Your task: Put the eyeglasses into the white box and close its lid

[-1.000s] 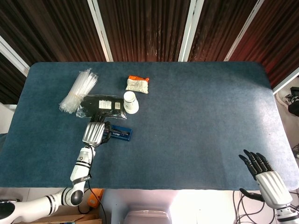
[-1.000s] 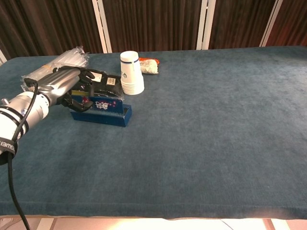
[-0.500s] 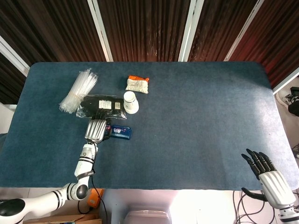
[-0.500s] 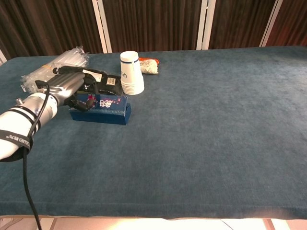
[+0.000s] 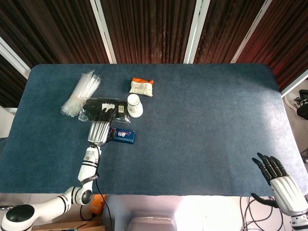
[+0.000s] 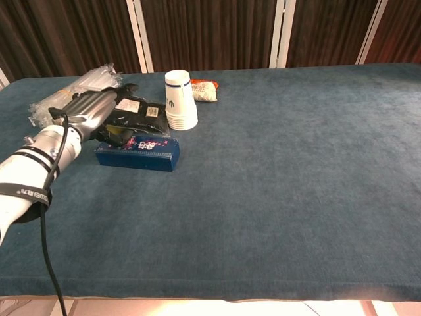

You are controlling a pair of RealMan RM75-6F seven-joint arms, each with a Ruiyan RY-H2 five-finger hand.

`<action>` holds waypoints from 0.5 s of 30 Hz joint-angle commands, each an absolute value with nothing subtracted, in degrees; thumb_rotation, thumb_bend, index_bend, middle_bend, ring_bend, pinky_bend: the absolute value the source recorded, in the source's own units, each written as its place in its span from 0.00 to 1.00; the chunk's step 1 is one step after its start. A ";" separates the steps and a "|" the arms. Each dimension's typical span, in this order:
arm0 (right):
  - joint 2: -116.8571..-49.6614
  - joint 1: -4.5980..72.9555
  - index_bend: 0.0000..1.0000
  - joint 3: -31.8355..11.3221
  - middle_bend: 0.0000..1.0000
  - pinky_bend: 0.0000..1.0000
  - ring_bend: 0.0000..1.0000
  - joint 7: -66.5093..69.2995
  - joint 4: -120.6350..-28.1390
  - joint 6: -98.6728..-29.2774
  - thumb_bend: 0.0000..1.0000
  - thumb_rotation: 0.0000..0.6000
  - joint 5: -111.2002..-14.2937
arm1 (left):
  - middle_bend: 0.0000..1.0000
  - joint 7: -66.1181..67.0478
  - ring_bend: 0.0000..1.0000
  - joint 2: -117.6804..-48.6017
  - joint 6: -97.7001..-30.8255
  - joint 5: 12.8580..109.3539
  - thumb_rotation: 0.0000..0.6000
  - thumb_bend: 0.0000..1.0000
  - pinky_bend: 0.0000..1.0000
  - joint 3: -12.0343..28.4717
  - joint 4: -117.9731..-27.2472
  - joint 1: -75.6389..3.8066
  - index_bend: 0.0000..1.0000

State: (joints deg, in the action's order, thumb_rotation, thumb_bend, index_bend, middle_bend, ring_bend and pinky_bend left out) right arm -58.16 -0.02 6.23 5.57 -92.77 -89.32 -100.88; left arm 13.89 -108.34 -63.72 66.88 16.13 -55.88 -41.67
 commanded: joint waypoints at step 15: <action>-60.72 0.67 0.00 5.60 0.00 0.00 0.00 -1.64 -94.22 -85.51 0.28 1.00 -98.74 | 0.00 3.29 0.00 -69.62 -88.56 86.15 1.00 0.37 0.06 -8.27 -91.29 -13.30 0.00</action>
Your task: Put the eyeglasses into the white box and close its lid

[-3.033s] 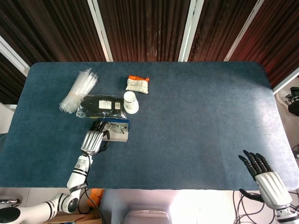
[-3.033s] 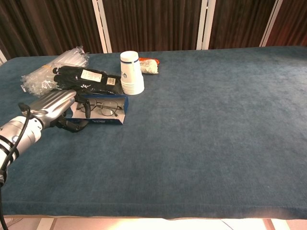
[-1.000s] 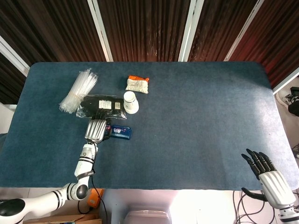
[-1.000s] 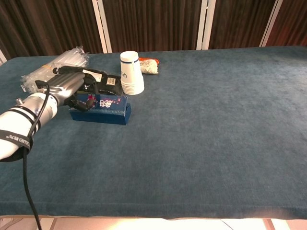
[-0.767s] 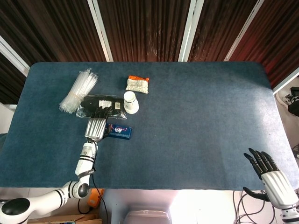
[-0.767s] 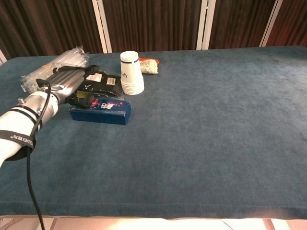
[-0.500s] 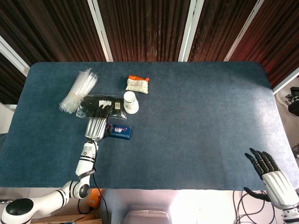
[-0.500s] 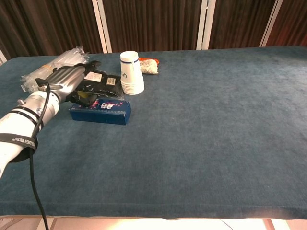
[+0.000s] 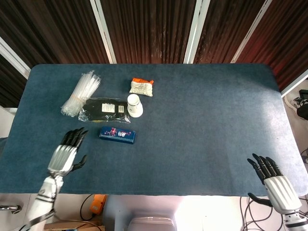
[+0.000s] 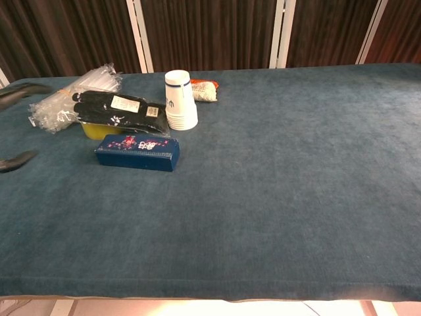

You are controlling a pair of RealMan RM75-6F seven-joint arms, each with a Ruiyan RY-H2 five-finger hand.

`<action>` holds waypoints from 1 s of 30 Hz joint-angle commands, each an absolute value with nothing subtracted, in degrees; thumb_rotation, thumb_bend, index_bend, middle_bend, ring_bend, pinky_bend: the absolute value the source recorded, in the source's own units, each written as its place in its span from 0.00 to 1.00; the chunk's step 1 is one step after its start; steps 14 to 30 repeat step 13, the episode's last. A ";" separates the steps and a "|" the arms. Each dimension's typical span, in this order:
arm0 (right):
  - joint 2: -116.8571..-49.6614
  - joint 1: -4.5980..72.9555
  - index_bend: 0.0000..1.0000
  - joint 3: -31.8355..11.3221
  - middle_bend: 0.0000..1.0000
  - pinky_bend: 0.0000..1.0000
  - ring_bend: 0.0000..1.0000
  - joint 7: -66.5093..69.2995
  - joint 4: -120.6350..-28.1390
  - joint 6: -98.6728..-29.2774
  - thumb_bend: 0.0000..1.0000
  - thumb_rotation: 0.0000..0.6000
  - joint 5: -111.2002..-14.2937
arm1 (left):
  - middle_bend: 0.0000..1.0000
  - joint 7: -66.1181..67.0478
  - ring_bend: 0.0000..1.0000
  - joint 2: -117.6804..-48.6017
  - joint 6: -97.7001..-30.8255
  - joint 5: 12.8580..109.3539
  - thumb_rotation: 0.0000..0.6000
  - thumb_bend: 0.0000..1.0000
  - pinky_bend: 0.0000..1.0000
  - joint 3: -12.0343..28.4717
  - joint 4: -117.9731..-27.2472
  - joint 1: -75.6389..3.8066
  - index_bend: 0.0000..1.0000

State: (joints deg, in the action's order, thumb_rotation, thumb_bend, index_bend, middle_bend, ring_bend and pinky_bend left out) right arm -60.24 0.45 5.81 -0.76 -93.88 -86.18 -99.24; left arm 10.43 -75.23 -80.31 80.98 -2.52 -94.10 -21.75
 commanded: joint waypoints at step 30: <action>-61.69 0.77 0.00 5.05 0.00 0.00 0.00 -4.06 -94.73 -84.69 0.28 1.00 -97.35 | 0.00 -4.94 0.00 -69.87 -87.82 84.80 1.00 0.37 0.04 -5.50 -84.96 -10.96 0.00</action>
